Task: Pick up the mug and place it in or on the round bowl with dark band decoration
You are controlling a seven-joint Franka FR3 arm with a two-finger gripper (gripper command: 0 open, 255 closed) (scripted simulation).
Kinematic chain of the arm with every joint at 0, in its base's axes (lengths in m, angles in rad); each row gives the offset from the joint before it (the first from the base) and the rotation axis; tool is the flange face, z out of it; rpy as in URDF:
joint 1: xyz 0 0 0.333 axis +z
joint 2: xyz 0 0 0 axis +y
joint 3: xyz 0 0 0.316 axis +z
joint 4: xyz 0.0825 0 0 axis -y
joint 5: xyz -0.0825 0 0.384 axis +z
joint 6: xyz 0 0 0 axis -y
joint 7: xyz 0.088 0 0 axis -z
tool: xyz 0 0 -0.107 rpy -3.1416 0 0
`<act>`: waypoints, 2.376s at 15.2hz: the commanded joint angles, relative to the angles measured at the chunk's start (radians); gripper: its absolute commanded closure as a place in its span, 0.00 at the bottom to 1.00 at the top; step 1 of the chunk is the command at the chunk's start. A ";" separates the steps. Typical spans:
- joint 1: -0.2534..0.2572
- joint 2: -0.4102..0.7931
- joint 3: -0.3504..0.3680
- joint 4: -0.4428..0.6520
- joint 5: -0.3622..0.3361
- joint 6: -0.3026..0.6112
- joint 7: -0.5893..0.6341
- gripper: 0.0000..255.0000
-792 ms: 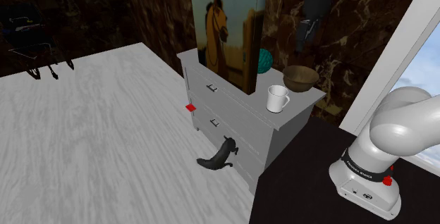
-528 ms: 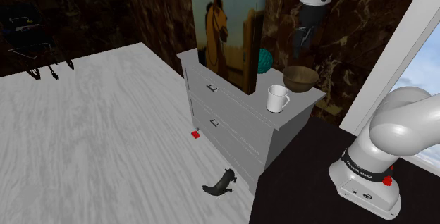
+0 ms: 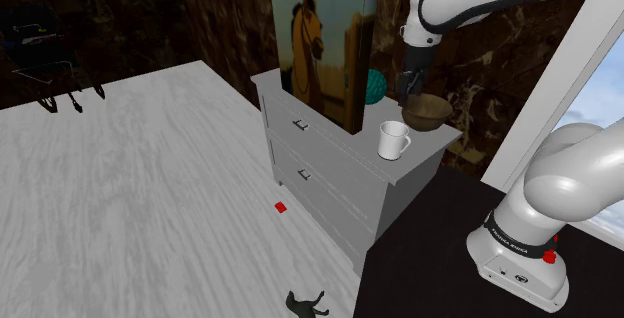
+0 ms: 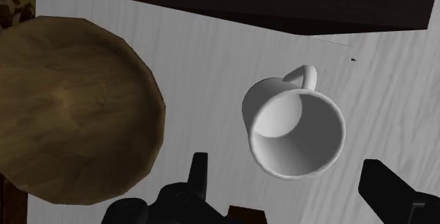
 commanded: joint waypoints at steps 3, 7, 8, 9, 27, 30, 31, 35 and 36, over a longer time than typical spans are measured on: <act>0.003 0.102 -0.026 -0.056 0.023 0.129 -0.013 0.00; 0.007 0.174 -0.040 -0.085 0.039 0.215 -0.025 0.00; 0.007 0.180 -0.041 -0.095 0.040 0.231 -0.025 0.00; 0.008 0.187 -0.042 -0.103 0.041 0.246 -0.026 0.00; 0.010 0.213 -0.044 -0.134 0.044 0.302 -0.029 1.00; 0.010 0.213 -0.044 -0.134 0.044 0.302 -0.029 1.00; 0.010 0.213 -0.044 -0.134 0.044 0.302 -0.029 1.00; 0.008 0.177 -0.039 -0.106 0.040 0.239 -0.023 1.00; 0.008 0.169 -0.038 -0.098 0.039 0.223 -0.021 1.00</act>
